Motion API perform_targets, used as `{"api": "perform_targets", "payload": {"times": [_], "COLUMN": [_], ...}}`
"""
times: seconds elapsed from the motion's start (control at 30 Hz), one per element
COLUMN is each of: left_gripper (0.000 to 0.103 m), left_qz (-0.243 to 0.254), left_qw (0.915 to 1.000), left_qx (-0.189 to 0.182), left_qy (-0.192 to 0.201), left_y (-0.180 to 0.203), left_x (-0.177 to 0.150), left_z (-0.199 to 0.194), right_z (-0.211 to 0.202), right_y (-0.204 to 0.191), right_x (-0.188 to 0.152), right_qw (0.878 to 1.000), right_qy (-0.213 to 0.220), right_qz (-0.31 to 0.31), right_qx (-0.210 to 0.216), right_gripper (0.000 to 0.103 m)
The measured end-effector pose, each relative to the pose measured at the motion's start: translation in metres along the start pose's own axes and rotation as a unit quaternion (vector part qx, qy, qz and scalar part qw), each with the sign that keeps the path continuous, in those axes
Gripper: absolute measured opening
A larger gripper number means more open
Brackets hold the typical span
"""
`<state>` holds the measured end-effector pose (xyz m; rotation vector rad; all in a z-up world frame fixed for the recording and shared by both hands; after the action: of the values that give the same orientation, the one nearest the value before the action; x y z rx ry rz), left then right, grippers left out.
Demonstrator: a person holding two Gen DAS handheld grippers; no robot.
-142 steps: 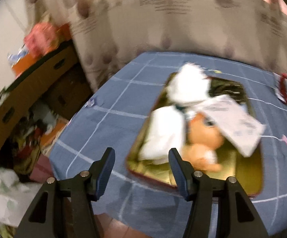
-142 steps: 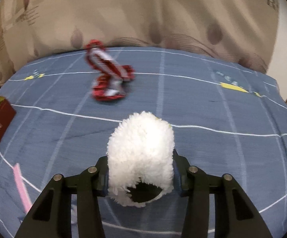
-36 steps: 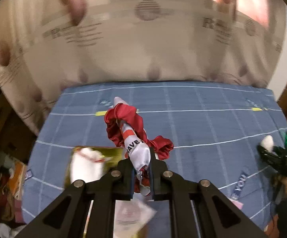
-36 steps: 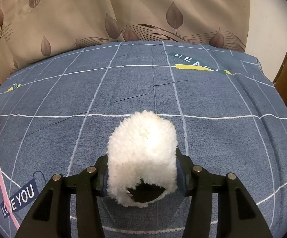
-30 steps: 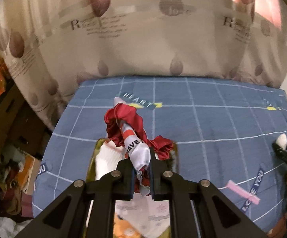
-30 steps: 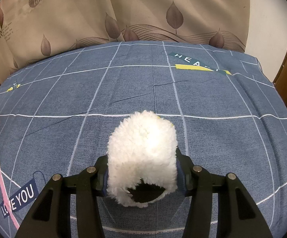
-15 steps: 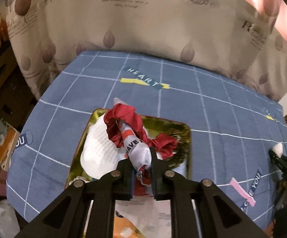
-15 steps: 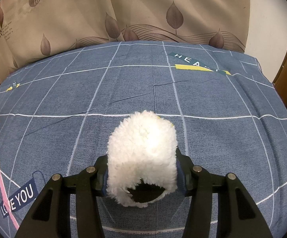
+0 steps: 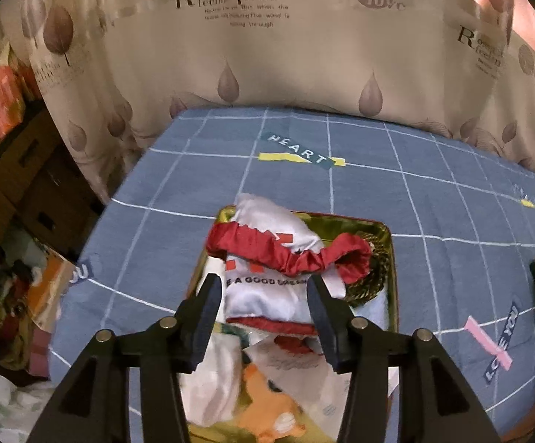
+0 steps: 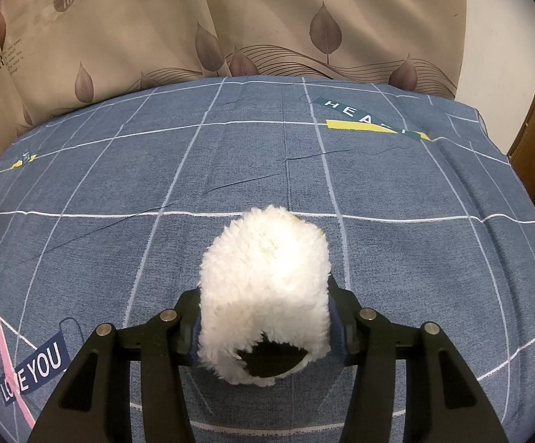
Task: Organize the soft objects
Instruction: 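Carry the red-and-white sock into the gold tin and release it with the left gripper, then carry the white fluffy sock over the gold tin with the right gripper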
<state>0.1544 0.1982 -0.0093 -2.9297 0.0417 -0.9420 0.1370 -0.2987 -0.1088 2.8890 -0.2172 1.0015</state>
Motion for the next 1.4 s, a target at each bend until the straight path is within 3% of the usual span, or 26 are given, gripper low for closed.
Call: {"api": "perform_targets", "payload": {"times": [0.3, 0.53, 0.77, 0.97, 1.23, 1.4], "left_gripper": [0.050, 0.050, 0.050, 0.050, 0.051, 0.051], "left_qz": [0.036, 0.004, -0.033, -0.074, -0.129, -0.127], "left_qw": [0.9962, 0.9925, 0.9885, 0.9873, 0.9798, 0.9797], "left_qx": [0.056, 0.079, 0.111, 0.110, 0.131, 0.138], "left_qy": [0.056, 0.094, 0.098, 0.087, 0.079, 0.071], "left_y": [0.001, -0.010, -0.023, -0.041, -0.071, -0.074], "left_x": [-0.021, -0.051, -0.086, -0.113, -0.133, -0.133], "left_z": [-0.040, -0.064, -0.068, -0.062, -0.059, -0.054], "right_z": [0.000, 0.000, 0.000, 0.000, -0.009, -0.026], "right_y": [-0.001, 0.001, -0.002, -0.002, -0.006, -0.027], "right_x": [0.000, 0.000, 0.000, 0.000, 0.000, 0.002], "right_qw": [1.000, 1.000, 1.000, 1.000, 1.000, 0.999], "right_qy": [0.000, 0.000, 0.000, 0.001, 0.010, 0.018], "right_qz": [-0.001, -0.002, -0.002, -0.003, -0.015, -0.034], "right_qx": [-0.002, -0.002, -0.002, -0.003, -0.016, -0.006], "right_gripper": [0.049, 0.049, 0.049, 0.049, 0.043, 0.043]}}
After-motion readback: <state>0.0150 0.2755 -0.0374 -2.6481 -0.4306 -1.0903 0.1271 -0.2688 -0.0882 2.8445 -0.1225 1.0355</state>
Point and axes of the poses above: each gripper's, at about its wrist camera, not at the fingertips, and z roughly the way its jaws point, y to its right, x to its top, the point moved 1 cm from there along z, roughly the way its jaws point
